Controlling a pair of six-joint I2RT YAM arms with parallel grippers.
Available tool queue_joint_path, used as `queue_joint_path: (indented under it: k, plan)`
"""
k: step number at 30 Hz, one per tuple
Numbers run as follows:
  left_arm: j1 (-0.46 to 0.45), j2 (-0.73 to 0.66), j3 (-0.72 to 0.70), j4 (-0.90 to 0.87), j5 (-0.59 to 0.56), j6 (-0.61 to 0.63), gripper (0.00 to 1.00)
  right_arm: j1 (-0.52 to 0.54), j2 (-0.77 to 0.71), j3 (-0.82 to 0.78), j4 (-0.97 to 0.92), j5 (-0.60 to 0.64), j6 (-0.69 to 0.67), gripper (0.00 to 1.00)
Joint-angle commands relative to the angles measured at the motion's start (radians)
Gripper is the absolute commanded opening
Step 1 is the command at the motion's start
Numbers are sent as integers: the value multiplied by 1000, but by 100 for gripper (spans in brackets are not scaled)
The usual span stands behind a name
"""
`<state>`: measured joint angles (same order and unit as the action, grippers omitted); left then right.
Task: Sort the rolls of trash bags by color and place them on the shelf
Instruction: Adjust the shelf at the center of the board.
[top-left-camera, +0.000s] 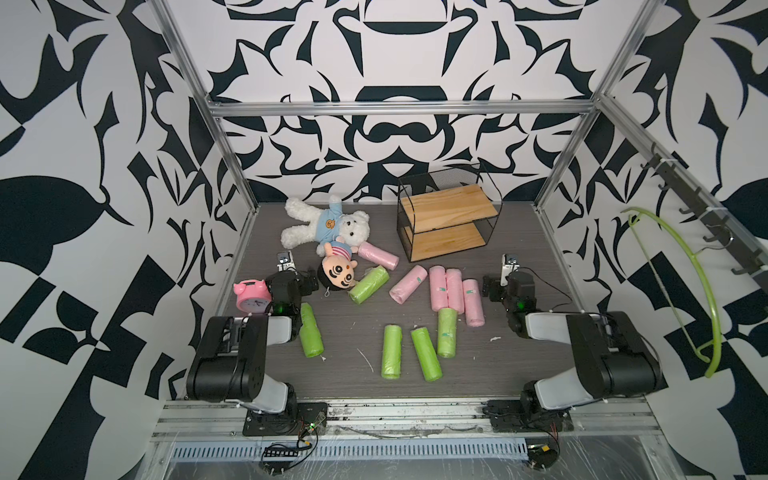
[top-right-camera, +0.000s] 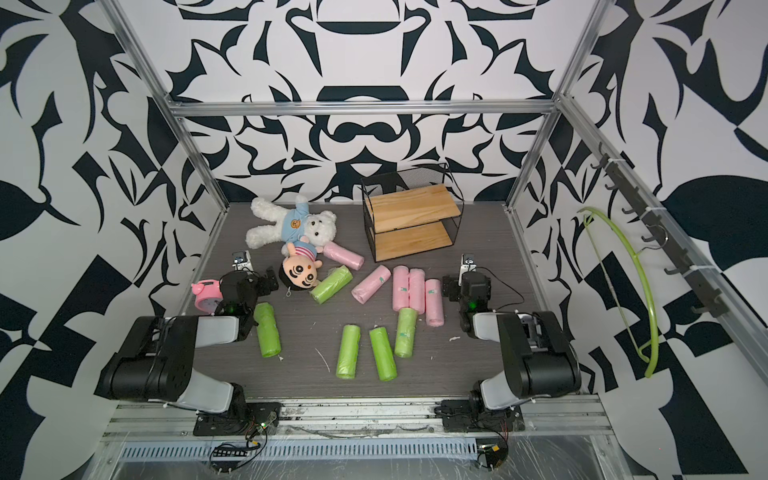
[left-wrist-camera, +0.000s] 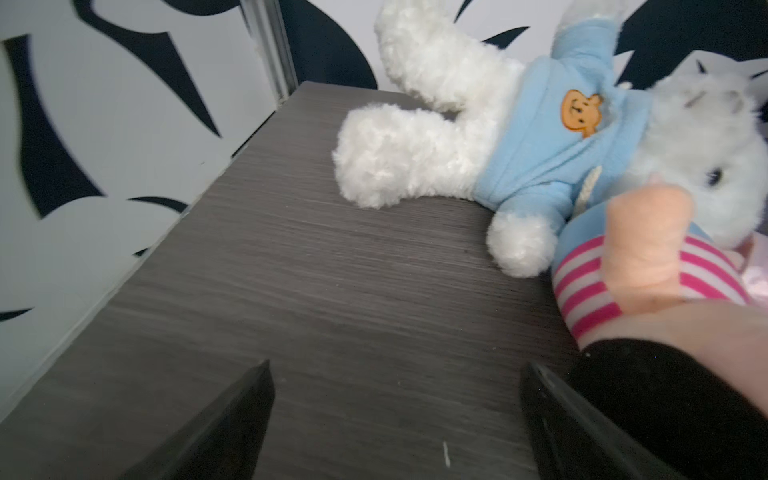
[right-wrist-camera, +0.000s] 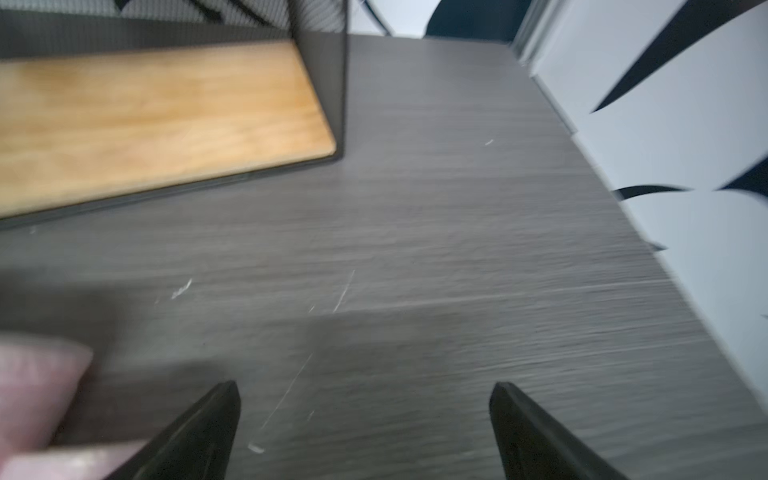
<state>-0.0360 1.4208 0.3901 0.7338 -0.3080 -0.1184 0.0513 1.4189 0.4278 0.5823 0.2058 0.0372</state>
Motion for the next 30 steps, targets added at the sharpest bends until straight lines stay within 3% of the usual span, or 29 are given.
queue_joint_path:
  k: [1, 4, 7, 11, 19, 30]
  plan:
    - [-1, -168, 66, -237, -143, -116, 100, -1, -168, 96, -180, 108, 93, 99]
    - [-2, -305, 128, -439, -116, -263, 100, -1, -291, 177, -352, 81, 115, 98]
    - [-9, -404, 177, -517, 84, -358, 100, -1, -365, 283, -475, -9, 109, 98]
    - [-139, -451, 268, -549, 214, -376, 99, -1, -317, 486, -600, -208, 73, 97]
    - [-444, -214, 565, -692, 320, -234, 98, -23, -21, 853, -701, -296, -25, 91]
    - [-627, 132, 859, -796, 366, -25, 95, -77, 334, 1194, -790, -336, -83, 79]
